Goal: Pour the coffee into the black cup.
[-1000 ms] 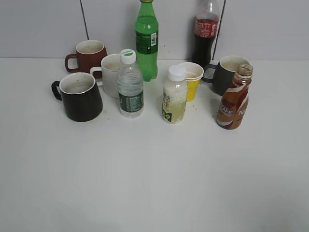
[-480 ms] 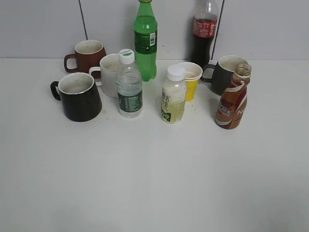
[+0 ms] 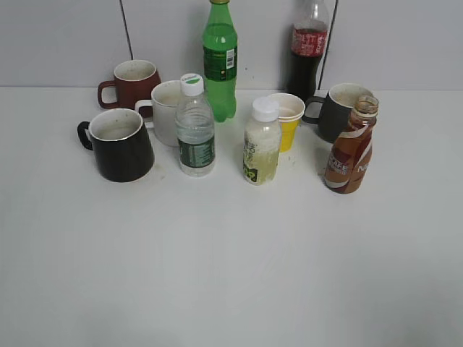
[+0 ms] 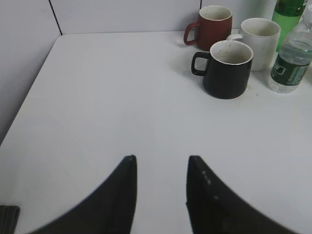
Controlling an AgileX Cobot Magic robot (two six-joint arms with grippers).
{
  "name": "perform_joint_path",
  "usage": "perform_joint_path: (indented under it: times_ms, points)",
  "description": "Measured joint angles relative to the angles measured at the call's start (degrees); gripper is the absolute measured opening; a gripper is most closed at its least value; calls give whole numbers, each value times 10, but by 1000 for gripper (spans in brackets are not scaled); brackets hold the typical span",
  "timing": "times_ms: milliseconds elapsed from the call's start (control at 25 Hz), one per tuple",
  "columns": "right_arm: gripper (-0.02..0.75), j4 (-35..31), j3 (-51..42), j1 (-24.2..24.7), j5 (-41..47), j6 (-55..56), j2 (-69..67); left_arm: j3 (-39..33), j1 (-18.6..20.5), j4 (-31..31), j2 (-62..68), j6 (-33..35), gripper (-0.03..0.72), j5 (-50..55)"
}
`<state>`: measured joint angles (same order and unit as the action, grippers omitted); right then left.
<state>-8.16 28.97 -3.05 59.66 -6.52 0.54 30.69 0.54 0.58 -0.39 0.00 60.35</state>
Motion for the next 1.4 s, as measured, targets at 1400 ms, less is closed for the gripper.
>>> perform_joint_path:
  times_ms: [1400]
  points:
    - [565,0,0,0,0,0,0,0,0,0,0,0,241,0]
